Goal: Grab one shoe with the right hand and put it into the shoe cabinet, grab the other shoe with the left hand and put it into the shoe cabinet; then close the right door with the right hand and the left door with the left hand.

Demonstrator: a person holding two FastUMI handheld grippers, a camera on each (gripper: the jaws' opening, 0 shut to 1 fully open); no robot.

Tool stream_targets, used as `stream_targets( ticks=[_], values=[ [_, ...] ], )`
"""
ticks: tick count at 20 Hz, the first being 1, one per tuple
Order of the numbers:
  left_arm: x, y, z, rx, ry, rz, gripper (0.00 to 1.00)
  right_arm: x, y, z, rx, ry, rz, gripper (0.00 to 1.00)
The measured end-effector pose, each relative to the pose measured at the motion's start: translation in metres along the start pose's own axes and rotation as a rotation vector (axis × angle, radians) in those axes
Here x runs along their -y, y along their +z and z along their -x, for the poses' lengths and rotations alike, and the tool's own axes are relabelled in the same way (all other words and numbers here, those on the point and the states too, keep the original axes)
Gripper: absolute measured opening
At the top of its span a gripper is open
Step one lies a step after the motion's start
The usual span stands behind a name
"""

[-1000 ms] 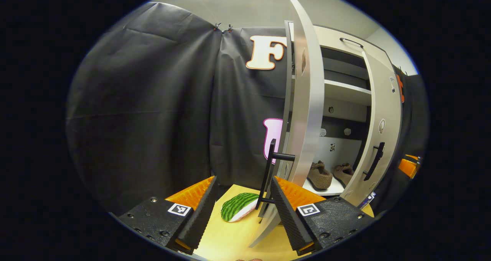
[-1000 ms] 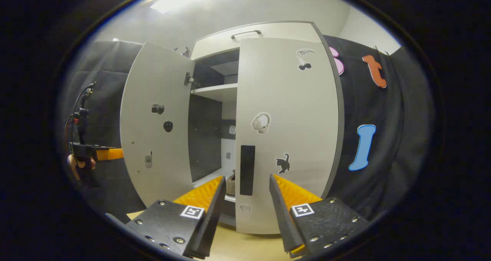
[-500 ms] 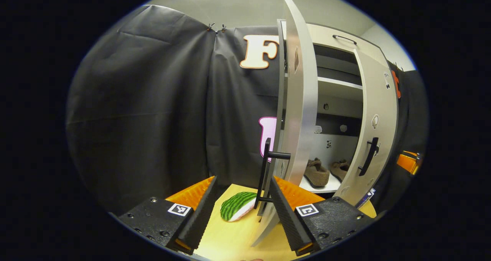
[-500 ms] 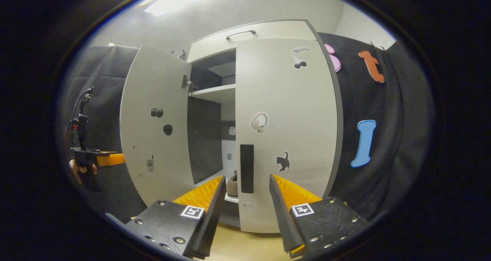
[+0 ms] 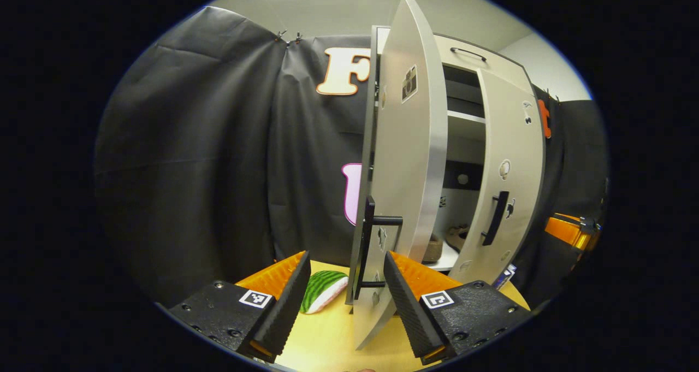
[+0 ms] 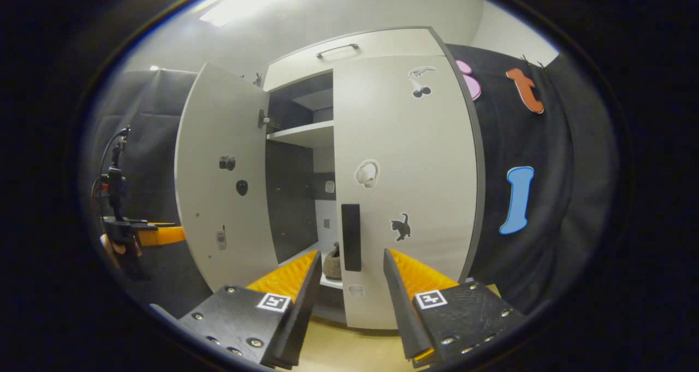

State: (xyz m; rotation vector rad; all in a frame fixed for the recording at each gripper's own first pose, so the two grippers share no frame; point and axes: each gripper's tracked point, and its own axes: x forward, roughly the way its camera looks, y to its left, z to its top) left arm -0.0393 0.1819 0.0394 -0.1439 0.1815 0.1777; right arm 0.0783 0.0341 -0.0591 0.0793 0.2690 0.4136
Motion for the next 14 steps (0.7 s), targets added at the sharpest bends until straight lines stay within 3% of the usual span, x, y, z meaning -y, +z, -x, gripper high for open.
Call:
stream_targets(
  ticks=[4, 6, 7, 10, 14],
  values=[
    [0.025, -0.002, -0.004, -0.003, -0.065, 0.003, 0.84, 0.001, -0.001, 0.000, 0.001, -0.010, -0.009, 0.68],
    [0.039, -0.004, -0.009, -0.004, -0.103, 0.006, 0.80, 0.001, 0.001, 0.000, 0.006, -0.016, -0.009, 0.64],
    [0.045, -0.004, -0.011, -0.005, -0.123, 0.011, 0.84, 0.002, 0.001, 0.000, 0.006, -0.019, -0.009, 0.64],
    [0.066, -0.008, -0.017, -0.014, -0.174, 0.027, 0.80, 0.004, 0.001, 0.001, 0.008, -0.033, -0.007, 0.64],
    [0.076, -0.010, -0.029, -0.022, -0.183, 0.010, 0.84, 0.010, 0.002, 0.009, 0.013, -0.058, -0.006, 0.64]
  ],
)
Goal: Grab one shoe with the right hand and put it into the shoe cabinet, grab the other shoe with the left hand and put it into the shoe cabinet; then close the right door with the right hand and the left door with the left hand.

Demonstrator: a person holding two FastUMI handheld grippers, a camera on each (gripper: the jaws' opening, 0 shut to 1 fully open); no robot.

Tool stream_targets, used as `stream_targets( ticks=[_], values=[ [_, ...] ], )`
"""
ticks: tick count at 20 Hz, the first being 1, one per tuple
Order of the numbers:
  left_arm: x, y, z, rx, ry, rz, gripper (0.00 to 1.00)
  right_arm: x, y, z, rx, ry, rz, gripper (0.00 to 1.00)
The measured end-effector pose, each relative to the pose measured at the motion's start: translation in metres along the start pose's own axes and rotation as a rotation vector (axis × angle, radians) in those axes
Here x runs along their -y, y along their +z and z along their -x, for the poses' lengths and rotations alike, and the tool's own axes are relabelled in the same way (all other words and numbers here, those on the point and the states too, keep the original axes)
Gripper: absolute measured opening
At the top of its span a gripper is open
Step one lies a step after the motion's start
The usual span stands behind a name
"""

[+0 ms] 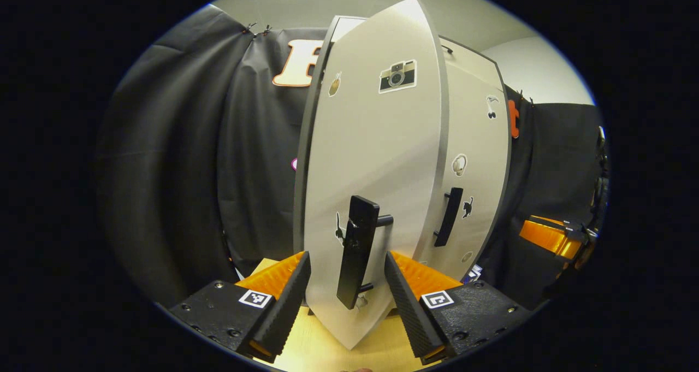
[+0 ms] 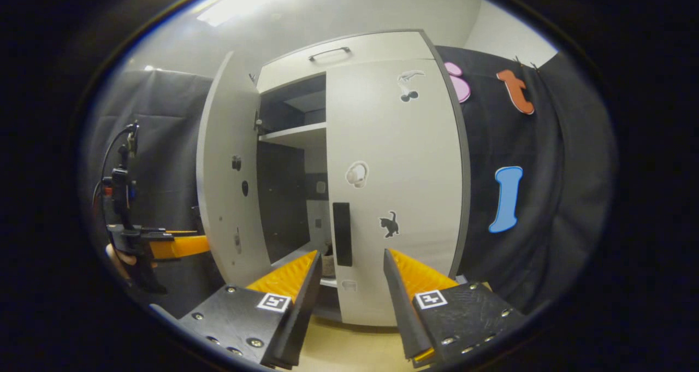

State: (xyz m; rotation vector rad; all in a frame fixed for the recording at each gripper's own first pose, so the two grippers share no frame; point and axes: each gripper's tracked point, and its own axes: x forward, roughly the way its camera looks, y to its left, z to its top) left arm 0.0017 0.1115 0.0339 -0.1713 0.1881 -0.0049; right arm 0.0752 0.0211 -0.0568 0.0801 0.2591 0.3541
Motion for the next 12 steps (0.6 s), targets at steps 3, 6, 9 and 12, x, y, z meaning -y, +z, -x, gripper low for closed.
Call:
stream_targets(
  ticks=[3, 6, 9, 12],
  values=[
    [0.002, -0.001, -0.005, -0.002, -0.010, 0.011, 0.84, 0.007, 0.001, 0.003, 0.003, -0.021, 0.002, 0.64],
    [0.005, -0.001, -0.007, -0.003, -0.025, 0.027, 0.84, 0.010, 0.000, 0.004, 0.002, -0.033, 0.002, 0.64],
    [0.010, -0.001, -0.011, -0.003, -0.037, 0.018, 0.84, 0.011, 0.000, 0.004, 0.002, -0.039, 0.003, 0.64],
    [0.020, -0.004, -0.017, -0.013, -0.060, 0.016, 0.84, 0.013, 0.001, 0.006, 0.001, -0.042, 0.010, 0.64]
  ],
)
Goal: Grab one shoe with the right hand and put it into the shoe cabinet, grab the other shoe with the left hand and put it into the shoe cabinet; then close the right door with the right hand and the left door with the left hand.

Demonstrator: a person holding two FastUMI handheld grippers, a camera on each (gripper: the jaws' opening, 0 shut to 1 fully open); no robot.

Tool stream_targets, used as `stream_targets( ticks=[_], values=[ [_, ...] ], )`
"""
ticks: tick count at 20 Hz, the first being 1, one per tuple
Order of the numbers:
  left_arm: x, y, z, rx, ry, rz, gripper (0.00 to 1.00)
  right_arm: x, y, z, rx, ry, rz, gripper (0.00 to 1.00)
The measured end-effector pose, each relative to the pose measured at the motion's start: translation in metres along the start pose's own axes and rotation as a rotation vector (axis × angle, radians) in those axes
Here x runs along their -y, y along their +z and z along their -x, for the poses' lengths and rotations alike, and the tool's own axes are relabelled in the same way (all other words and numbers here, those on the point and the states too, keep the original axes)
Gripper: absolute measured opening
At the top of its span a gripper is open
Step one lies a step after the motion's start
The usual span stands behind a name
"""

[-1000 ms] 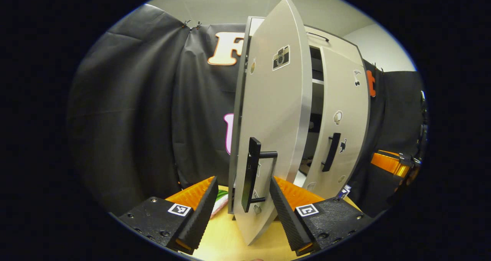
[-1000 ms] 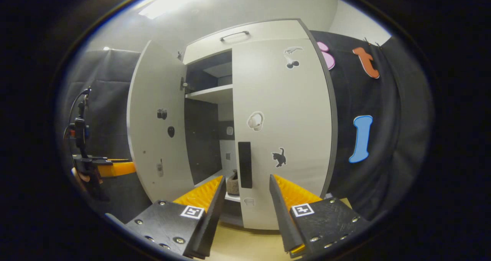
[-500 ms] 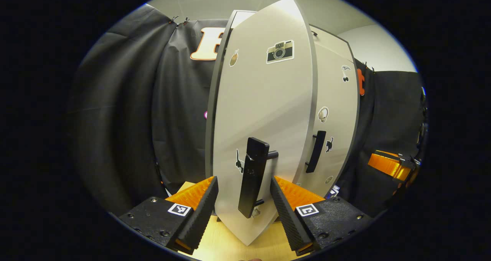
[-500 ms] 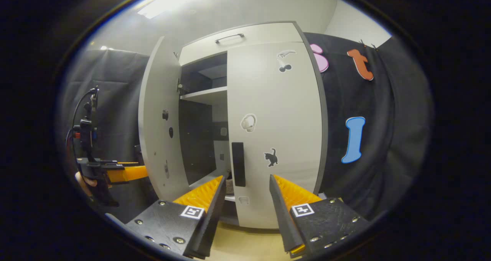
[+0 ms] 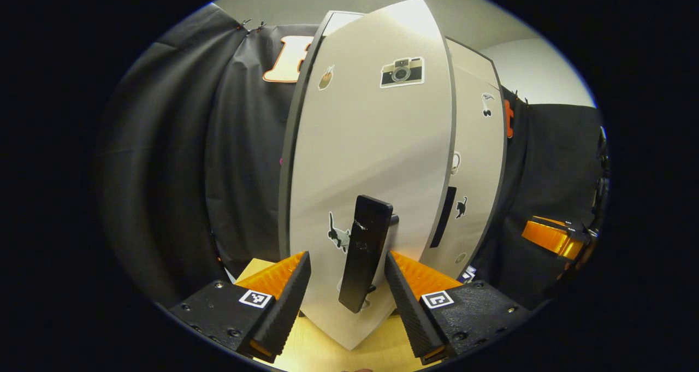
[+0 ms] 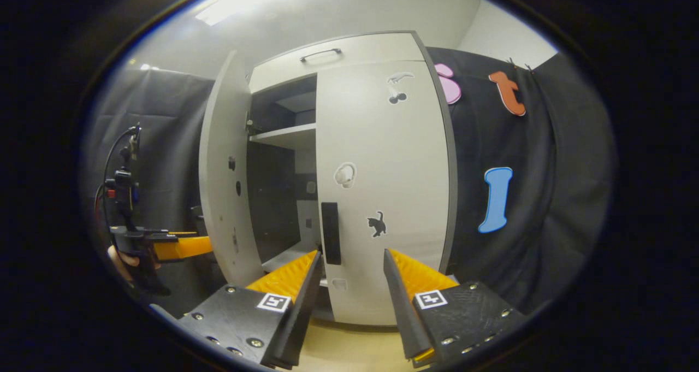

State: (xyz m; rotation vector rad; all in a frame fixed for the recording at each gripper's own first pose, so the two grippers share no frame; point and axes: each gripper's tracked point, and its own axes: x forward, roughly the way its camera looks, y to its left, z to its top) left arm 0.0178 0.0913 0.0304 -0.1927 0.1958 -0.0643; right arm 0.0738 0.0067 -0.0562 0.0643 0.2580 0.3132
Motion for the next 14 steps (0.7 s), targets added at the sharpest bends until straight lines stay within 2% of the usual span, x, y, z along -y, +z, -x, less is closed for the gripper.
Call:
stream_targets(
  ticks=[6, 8, 14],
  values=[
    [0.016, -0.008, -0.010, -0.026, -0.050, -0.006, 0.85, 0.010, 0.001, 0.004, 0.002, -0.023, 0.006, 0.64],
    [0.027, -0.008, -0.015, -0.024, -0.063, -0.013, 0.89, 0.014, 0.002, 0.004, 0.005, -0.033, 0.001, 0.64],
    [0.033, -0.002, -0.017, -0.024, -0.077, -0.018, 0.88, 0.022, 0.001, 0.008, 0.007, -0.050, -0.017, 0.64]
  ],
)
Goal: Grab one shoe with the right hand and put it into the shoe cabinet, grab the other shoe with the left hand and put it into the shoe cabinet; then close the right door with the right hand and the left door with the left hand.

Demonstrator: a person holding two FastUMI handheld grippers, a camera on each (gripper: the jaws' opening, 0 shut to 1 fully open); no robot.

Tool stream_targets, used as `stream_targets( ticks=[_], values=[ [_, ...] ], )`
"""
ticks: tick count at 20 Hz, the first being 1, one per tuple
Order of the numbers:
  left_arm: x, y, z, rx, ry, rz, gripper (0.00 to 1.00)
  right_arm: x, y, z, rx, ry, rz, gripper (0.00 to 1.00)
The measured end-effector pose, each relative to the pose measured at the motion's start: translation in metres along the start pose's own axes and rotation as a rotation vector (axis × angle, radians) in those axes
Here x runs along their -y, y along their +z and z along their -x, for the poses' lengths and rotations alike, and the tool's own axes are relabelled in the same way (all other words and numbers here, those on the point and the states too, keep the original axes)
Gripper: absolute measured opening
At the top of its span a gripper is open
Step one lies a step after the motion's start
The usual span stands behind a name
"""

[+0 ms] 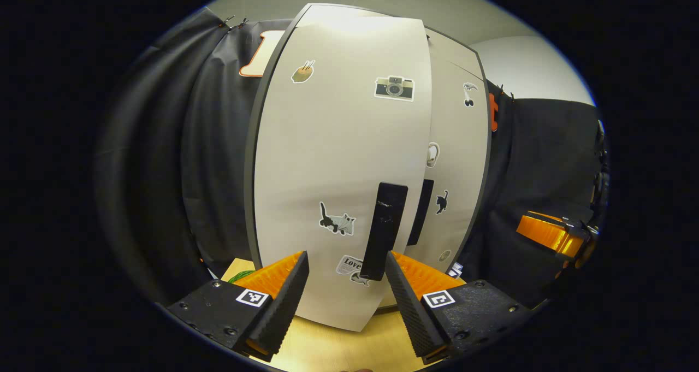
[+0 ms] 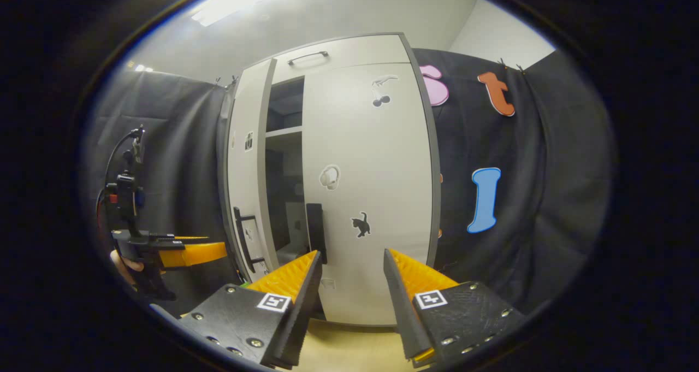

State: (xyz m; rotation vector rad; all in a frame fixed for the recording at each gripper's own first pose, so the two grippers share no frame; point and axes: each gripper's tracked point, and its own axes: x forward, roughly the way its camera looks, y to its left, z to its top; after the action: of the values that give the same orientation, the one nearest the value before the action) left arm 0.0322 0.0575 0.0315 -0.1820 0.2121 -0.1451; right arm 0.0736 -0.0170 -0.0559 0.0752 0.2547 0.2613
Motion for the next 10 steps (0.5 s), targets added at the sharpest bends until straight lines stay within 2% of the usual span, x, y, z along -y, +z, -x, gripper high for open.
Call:
stream_targets(
  ticks=[2, 3, 5, 6, 7, 8, 10],
  values=[
    [0.0026, 0.0011, 0.0003, 0.002, -0.006, -0.002, 0.88, 0.0002, -0.0006, 0.0009, 0.000, -0.002, -0.005, 0.68],
    [0.0047, 0.0027, 0.0013, 0.003, -0.010, -0.003, 0.88, 0.0002, -0.0005, 0.0013, 0.000, -0.002, -0.006, 0.64],
    [0.0076, 0.0033, 0.0012, -0.002, -0.015, -0.010, 0.87, -0.0009, -0.0016, 0.0016, -0.001, 0.000, -0.010, 0.68],
    [0.0083, 0.0031, 0.0016, -0.002, -0.016, -0.014, 0.87, -0.0012, -0.0020, 0.0017, -0.001, 0.000, -0.011, 0.64],
    [0.0086, 0.0032, 0.0027, -0.003, -0.017, -0.016, 0.87, -0.0015, -0.0019, 0.0020, -0.001, 0.001, -0.011, 0.68],
    [0.0092, 0.0041, 0.0032, -0.005, -0.018, -0.017, 0.87, -0.0021, -0.0022, 0.0025, -0.001, 0.001, -0.010, 0.64],
    [0.0102, 0.0044, 0.0046, -0.007, -0.018, -0.019, 0.88, -0.0022, -0.0024, 0.0037, 0.000, 0.000, -0.006, 0.64]
  ],
)
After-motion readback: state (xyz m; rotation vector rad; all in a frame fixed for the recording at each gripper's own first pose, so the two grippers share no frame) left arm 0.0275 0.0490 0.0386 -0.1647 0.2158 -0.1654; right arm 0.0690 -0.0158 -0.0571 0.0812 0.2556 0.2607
